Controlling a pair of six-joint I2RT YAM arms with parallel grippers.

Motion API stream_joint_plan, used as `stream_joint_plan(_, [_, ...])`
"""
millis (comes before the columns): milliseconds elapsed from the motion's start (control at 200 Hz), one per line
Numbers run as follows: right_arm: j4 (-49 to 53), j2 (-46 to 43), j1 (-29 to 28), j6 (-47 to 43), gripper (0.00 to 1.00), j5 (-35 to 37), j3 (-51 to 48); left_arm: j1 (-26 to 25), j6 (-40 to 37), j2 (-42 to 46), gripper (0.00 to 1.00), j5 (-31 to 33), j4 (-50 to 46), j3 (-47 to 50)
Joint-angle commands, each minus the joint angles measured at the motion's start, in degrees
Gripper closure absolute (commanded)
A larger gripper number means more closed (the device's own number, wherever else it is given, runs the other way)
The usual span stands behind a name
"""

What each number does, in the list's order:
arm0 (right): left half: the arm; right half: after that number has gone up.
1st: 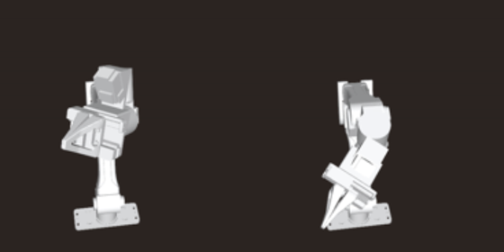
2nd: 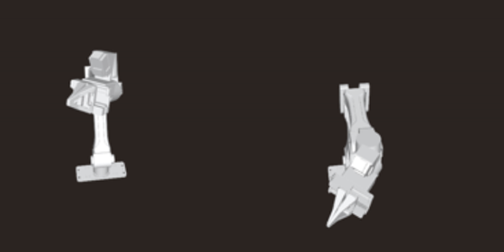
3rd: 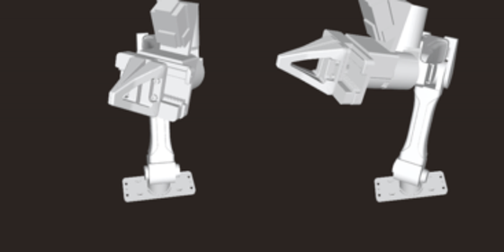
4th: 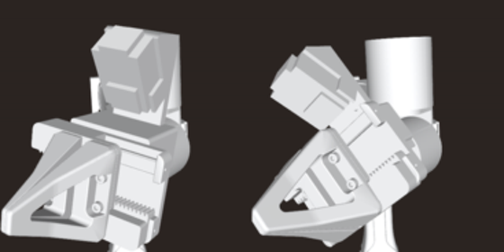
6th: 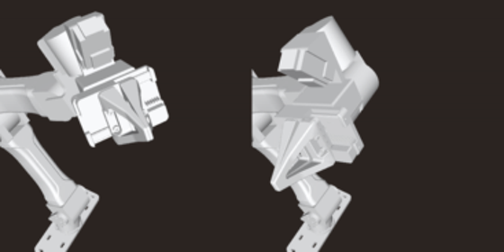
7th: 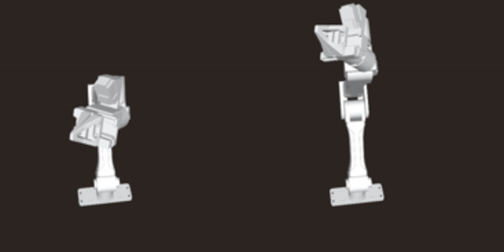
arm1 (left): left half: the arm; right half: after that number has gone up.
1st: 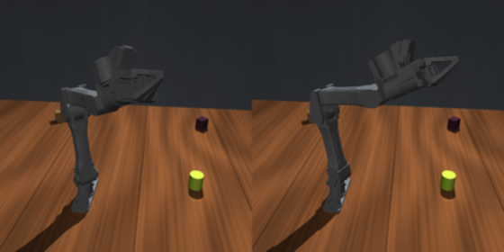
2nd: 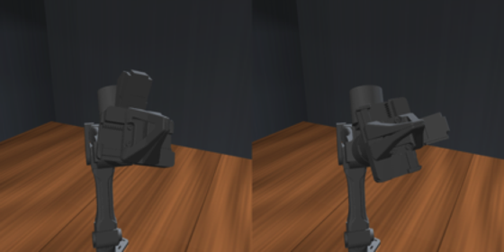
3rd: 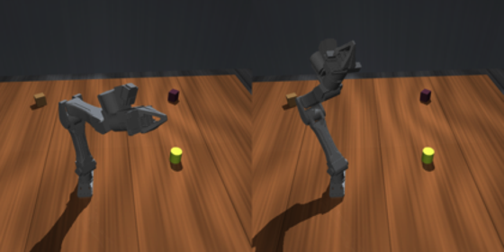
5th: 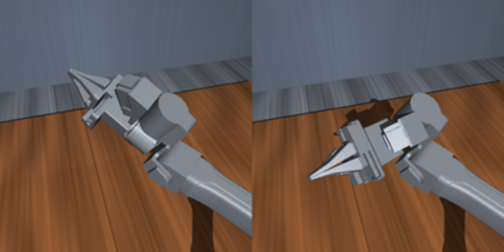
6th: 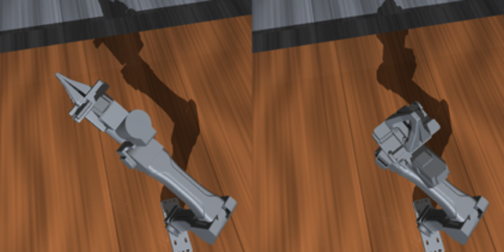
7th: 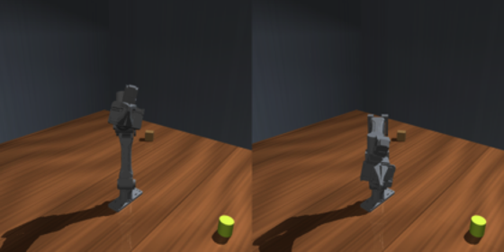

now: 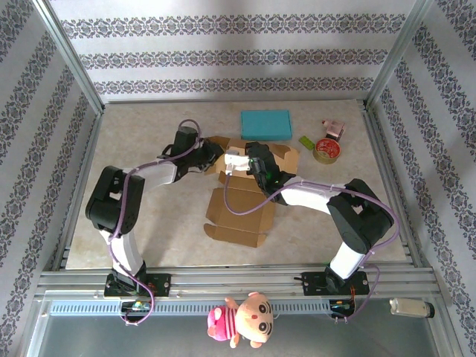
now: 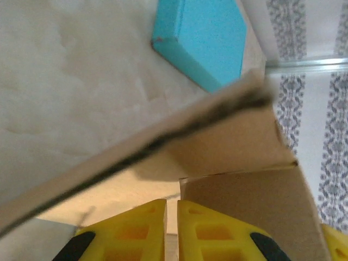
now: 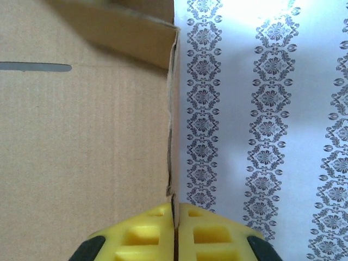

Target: Fold the paper box

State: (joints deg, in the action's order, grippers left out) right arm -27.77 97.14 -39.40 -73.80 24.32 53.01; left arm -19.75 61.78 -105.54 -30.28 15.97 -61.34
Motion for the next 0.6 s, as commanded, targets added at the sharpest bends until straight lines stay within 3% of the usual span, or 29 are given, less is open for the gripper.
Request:
stream_joint_plan(0, [-3.40, -0.79, -0.99, 0.19, 0.91, 0.54, 1.18, -3.09, -0.84, -1.45, 0.85, -4.59, 9.17, -0.72])
stream_joint_plan(225, [-3.17, -1.87, -1.27, 1.55, 0.90, 0.98, 0.17, -3.16, -1.22, -4.07, 0.84, -2.33, 15.69, -2.02])
stream_joint_plan(340, [-3.04, -2.27, -0.72, 0.75, 0.89, 2.34, -0.57, -2.89, -2.79, -0.63, 0.84, 0.10, 16.69, 0.73])
stream_joint_plan(595, [-3.16, -3.27, 0.29, 0.25, 0.89, 2.23, -1.07, -4.90, -19.35, 16.26, 0.83, 16.04, -1.67, 10.31])
